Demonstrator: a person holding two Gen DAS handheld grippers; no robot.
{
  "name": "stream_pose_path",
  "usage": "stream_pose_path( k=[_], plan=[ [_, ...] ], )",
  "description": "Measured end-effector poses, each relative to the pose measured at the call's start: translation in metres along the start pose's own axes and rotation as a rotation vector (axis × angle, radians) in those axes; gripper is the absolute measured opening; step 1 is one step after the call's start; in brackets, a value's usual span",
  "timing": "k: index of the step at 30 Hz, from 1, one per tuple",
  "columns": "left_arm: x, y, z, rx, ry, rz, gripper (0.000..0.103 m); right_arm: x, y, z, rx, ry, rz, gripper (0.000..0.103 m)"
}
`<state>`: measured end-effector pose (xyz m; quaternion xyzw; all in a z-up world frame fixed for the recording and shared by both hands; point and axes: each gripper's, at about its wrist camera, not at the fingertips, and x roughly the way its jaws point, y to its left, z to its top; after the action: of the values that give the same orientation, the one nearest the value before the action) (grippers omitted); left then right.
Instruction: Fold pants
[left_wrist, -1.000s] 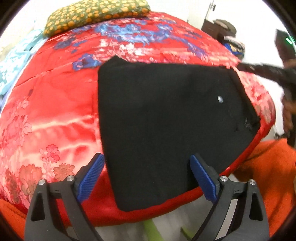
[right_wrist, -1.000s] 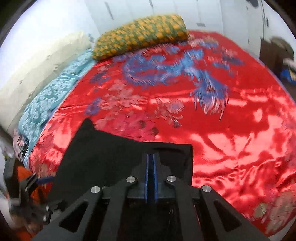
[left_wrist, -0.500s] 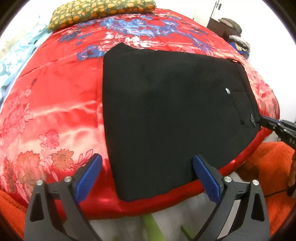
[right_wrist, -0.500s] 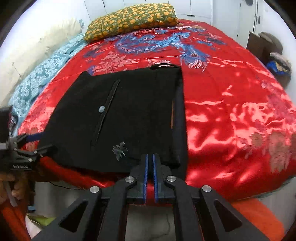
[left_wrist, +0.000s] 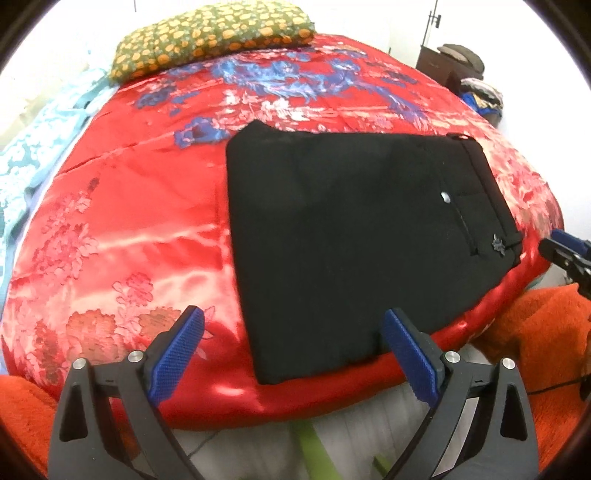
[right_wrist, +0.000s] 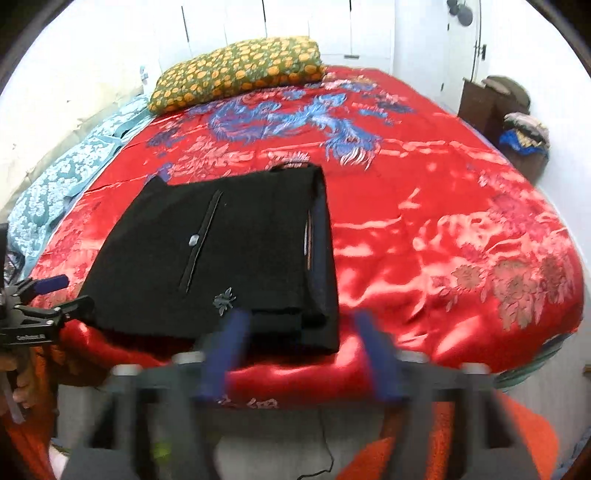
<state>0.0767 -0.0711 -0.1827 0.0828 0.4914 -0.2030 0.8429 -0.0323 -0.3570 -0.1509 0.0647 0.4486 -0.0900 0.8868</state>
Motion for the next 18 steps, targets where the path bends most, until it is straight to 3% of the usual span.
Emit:
stream_pose_path(
  k=[18],
  plan=[
    [-0.007,0.017,0.002,-0.043,-0.009,0.014,0.098,-0.013,0.016,0.001,-0.058,-0.067,-0.111,0.09]
  ],
)
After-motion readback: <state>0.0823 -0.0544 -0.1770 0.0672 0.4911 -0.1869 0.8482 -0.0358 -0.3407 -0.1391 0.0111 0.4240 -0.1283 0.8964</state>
